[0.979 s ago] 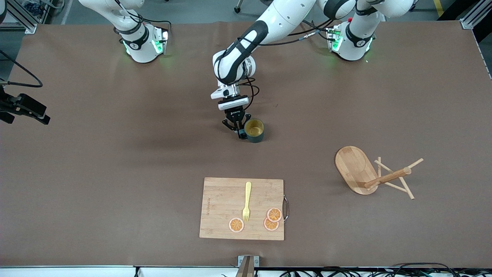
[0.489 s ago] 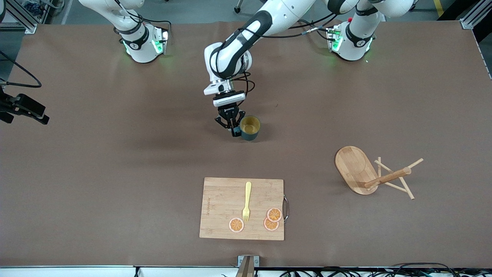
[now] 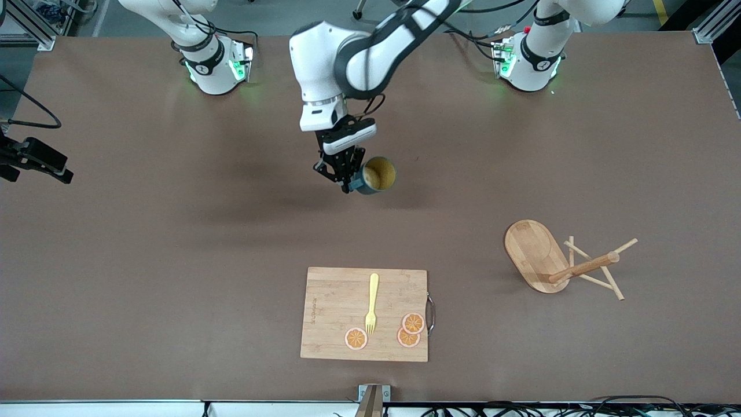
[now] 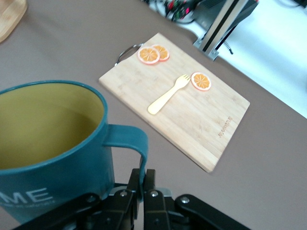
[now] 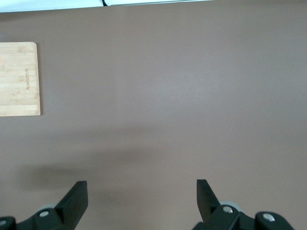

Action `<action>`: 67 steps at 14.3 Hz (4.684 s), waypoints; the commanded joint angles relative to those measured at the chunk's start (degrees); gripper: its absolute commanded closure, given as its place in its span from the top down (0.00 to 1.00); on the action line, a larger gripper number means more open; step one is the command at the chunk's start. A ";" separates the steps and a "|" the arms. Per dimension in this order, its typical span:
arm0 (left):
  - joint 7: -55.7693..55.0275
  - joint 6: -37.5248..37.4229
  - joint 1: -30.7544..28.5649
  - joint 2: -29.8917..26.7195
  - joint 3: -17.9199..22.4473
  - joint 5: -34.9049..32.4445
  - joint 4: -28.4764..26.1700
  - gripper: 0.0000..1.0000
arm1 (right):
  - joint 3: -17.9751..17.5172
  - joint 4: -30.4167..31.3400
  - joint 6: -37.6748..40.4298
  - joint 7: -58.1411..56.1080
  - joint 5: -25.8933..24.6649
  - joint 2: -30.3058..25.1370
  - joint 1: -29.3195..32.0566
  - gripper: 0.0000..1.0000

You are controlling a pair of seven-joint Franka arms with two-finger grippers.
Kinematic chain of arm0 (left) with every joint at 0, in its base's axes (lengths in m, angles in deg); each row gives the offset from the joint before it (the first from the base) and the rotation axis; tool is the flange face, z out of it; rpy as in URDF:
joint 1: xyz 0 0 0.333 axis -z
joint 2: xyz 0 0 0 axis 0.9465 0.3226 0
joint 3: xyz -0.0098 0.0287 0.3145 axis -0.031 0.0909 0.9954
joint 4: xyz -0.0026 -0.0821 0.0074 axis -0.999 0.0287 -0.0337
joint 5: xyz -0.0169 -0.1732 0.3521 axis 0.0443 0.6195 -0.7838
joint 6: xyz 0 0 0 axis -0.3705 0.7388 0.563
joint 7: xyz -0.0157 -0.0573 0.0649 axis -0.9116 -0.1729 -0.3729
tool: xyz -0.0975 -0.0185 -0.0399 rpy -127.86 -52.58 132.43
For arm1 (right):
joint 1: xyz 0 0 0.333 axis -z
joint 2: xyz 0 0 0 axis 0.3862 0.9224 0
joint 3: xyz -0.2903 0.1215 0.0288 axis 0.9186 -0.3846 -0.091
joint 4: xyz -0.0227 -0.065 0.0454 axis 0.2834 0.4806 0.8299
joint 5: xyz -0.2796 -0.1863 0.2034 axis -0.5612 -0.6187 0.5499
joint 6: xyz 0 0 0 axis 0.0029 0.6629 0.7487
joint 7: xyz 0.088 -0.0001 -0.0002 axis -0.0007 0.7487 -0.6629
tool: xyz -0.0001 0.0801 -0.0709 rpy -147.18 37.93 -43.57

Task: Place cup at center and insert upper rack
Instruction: 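Lift the mug with the left gripper toward the wooden mug tree, then align the mug handle with a peg of the mug tree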

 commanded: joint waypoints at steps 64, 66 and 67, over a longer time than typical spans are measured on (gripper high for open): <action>71.43 9.26 -54.98 -14.17 -0.15 87.03 -21.06 0.01 | -0.94 7.79 0.20 -0.77 0.29 -7.37 -0.32 1.00; 71.95 9.26 -55.60 -14.08 -0.15 87.03 -21.06 0.01 | -0.94 8.14 -0.24 -0.68 0.29 -7.64 -0.24 1.00; 71.96 9.26 -55.78 -14.08 -0.15 87.03 -21.06 0.01 | -0.94 9.27 -1.12 -0.77 0.29 -8.59 -0.23 1.00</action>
